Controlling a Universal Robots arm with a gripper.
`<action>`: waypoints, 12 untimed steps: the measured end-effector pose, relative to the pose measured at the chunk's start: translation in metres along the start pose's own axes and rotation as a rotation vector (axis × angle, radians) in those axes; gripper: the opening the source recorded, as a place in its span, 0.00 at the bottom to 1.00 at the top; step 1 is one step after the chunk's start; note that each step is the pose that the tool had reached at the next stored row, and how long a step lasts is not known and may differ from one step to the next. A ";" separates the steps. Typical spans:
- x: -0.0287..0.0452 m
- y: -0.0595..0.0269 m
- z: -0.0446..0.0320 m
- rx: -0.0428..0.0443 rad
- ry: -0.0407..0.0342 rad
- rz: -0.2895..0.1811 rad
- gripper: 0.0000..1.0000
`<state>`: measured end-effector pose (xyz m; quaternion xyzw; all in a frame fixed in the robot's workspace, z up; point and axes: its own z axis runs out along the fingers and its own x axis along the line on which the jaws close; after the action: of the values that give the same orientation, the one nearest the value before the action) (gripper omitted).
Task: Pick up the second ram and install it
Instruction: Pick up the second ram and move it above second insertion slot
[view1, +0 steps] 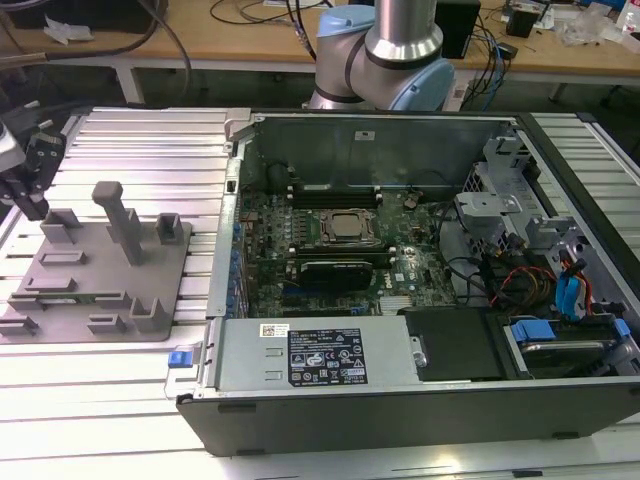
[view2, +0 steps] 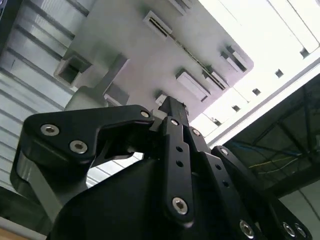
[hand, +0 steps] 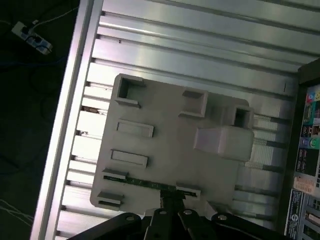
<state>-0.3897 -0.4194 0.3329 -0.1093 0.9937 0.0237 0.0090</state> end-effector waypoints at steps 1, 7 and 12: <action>0.0000 0.0000 0.0004 -0.0011 0.0020 -0.046 0.08; 0.0000 -0.0001 0.0018 -0.0046 0.0089 -0.199 0.08; 0.0001 -0.0002 0.0034 -0.0089 0.0174 -0.385 0.08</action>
<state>-0.3897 -0.4194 0.3295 -0.2978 0.9543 0.0249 0.0043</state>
